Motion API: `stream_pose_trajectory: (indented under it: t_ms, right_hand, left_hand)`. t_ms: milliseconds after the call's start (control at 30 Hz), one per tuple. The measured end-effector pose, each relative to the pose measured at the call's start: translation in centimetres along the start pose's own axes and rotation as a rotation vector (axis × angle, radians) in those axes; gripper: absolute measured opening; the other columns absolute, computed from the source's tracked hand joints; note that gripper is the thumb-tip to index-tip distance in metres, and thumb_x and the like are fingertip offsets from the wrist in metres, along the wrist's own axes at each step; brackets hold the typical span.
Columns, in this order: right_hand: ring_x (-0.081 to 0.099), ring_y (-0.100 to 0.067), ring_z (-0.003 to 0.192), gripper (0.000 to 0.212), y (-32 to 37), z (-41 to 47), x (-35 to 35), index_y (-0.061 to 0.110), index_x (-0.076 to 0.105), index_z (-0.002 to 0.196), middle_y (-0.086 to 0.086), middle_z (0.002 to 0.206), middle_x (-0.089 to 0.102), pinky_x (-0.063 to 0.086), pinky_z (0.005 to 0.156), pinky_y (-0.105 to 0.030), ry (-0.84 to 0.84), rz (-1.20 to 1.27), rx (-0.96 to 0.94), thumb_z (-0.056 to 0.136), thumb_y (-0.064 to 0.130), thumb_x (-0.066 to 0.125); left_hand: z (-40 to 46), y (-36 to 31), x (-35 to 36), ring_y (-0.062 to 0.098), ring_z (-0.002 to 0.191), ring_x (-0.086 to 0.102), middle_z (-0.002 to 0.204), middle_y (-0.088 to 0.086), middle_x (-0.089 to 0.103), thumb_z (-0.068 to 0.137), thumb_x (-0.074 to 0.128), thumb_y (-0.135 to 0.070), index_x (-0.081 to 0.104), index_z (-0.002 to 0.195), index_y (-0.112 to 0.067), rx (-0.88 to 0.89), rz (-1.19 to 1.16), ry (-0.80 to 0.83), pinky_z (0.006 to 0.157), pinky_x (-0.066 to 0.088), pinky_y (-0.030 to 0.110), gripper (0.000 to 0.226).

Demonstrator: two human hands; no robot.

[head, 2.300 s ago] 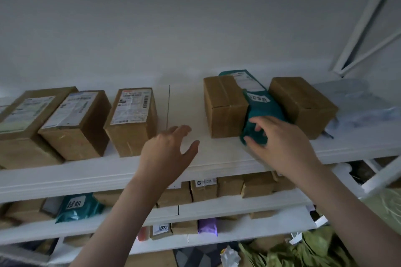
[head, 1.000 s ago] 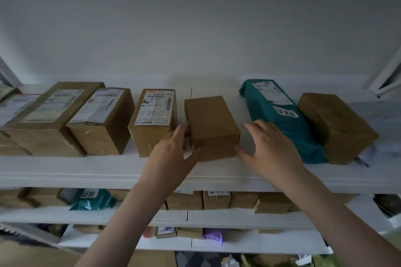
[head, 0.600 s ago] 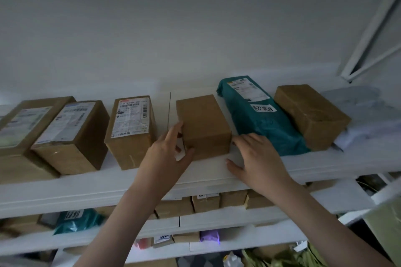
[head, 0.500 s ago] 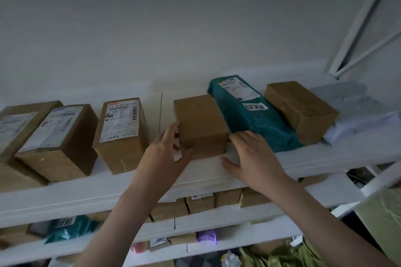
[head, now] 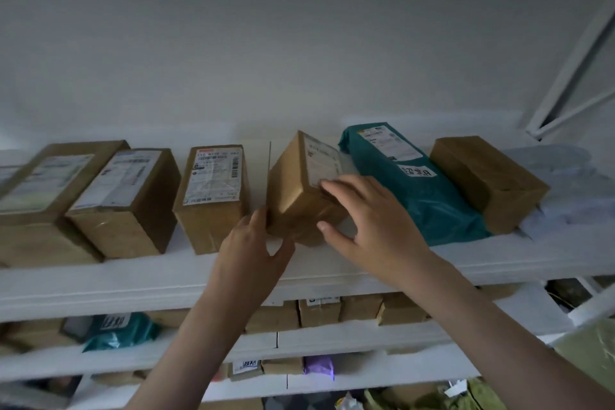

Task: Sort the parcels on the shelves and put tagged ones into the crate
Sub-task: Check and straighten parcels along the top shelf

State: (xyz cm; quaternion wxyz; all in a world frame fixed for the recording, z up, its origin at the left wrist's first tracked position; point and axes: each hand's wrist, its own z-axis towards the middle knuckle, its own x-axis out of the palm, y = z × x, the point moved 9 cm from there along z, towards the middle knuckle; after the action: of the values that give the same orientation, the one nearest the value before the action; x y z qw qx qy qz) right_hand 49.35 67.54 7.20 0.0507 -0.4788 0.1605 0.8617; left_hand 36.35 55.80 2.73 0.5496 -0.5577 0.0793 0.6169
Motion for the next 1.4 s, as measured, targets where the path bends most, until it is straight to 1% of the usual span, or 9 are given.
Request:
stream_pose_trajectory:
  t_ms: [67, 200, 367, 467, 633, 800, 933, 1100, 1400]
  right_hand:
    - [0.049, -0.018, 0.122, 0.054, 1.5, 1.1, 0.1, 0.018, 0.054, 0.137, 0.003, 0.13, 0.053, 0.045, 0.102, -0.038, -0.02, -0.008, -0.06, 0.093, 0.049, 0.054]
    - [0.046, -0.015, 0.125, 0.06, 1.4, 2.1, 0.6, 0.02, 0.051, 0.14, 0.004, 0.133, 0.052, 0.044, 0.105, -0.035, -0.03, -0.018, -0.039, 0.091, 0.053, 0.057]
    - [0.041, -0.015, 0.131, 0.077, -1.6, 1.9, 3.6, 0.023, 0.038, 0.149, 0.006, 0.141, 0.046, 0.044, 0.102, -0.032, 0.138, 0.034, 0.105, 0.086, 0.058, 0.065]
    - [0.051, -0.017, 0.123, 0.073, -2.1, 2.3, 5.3, 0.027, 0.042, 0.147, 0.004, 0.135, 0.053, 0.051, 0.093, -0.035, 0.215, 0.055, 0.113, 0.085, 0.058, 0.068]
    - [0.06, -0.016, 0.11, 0.067, -2.1, 3.1, 4.9, 0.025, 0.045, 0.144, 0.002, 0.126, 0.059, 0.051, 0.082, -0.027, 0.132, 0.05, 0.087, 0.087, 0.049, 0.07]
    - [0.06, -0.014, 0.115, 0.075, -1.3, 2.1, 1.5, 0.023, 0.031, 0.154, 0.002, 0.14, 0.053, 0.057, 0.082, -0.031, 0.008, 0.112, 0.025, 0.091, 0.042, 0.066]
    - [0.06, -0.013, 0.115, 0.071, -0.7, 1.3, -1.8, 0.017, 0.035, 0.154, 0.003, 0.146, 0.05, 0.061, 0.075, -0.035, -0.084, 0.095, -0.047, 0.094, 0.043, 0.061]
    - [0.058, -0.012, 0.117, 0.069, -0.7, 1.3, -3.2, 0.015, 0.039, 0.152, 0.002, 0.141, 0.053, 0.06, 0.074, -0.035, -0.106, 0.055, -0.071, 0.093, 0.043, 0.063]
    - [0.057, -0.013, 0.114, 0.07, -1.1, 0.8, 1.1, 0.021, 0.037, 0.151, 0.005, 0.136, 0.052, 0.058, 0.074, -0.032, 0.031, 0.068, -0.028, 0.091, 0.049, 0.062]
  left_hand:
    - [-0.3, 0.8, -0.7, 0.013, 0.086, 0.063, 0.101, -0.007, 0.063, 0.088, 0.063, -0.042, 0.06, 0.107, -0.023, -0.014, -0.004, 0.019, 0.075, 0.055, 0.032, 0.027]
    - [-0.5, 1.8, -1.7, 0.003, 0.086, 0.058, 0.103, -0.014, 0.057, 0.09, 0.063, -0.045, 0.055, 0.106, -0.03, -0.043, 0.004, 0.036, 0.07, 0.044, 0.013, 0.023]
    - [0.3, 2.3, -0.9, 0.006, 0.101, 0.061, 0.119, -0.012, 0.061, 0.084, 0.072, -0.041, 0.048, 0.134, -0.026, -0.054, -0.078, 0.105, 0.087, 0.054, 0.025, 0.057]
    - [1.6, 1.7, -0.5, 0.006, 0.098, 0.064, 0.115, -0.01, 0.064, 0.082, 0.075, -0.037, 0.051, 0.129, -0.023, -0.032, -0.119, 0.115, 0.084, 0.055, 0.023, 0.055]
    - [3.6, -0.4, -1.1, 0.014, 0.091, 0.062, 0.105, -0.004, 0.062, 0.083, 0.074, -0.03, 0.058, 0.116, -0.02, 0.104, -0.039, 0.003, 0.075, 0.053, 0.027, 0.038]
    - [2.6, -2.5, -3.0, 0.009, 0.109, 0.06, 0.127, -0.003, 0.06, 0.085, 0.073, -0.026, 0.048, 0.142, -0.016, 0.239, -0.063, -0.162, 0.086, 0.052, 0.02, 0.063]
    - [0.8, -3.8, -4.7, 0.012, 0.105, 0.063, 0.132, -0.002, 0.058, 0.087, 0.073, -0.029, 0.05, 0.141, -0.011, 0.291, -0.075, -0.263, 0.082, 0.059, 0.028, 0.062]
    - [0.5, -4.4, -5.2, 0.012, 0.1, 0.064, 0.134, -0.004, 0.056, 0.087, 0.07, -0.035, 0.046, 0.145, -0.014, 0.281, -0.068, -0.243, 0.079, 0.06, 0.032, 0.066]
    - [0.1, -1.8, -2.9, 0.004, 0.097, 0.064, 0.124, -0.007, 0.061, 0.083, 0.073, -0.028, 0.053, 0.14, -0.02, 0.196, -0.175, -0.115, 0.074, 0.059, 0.021, 0.061]
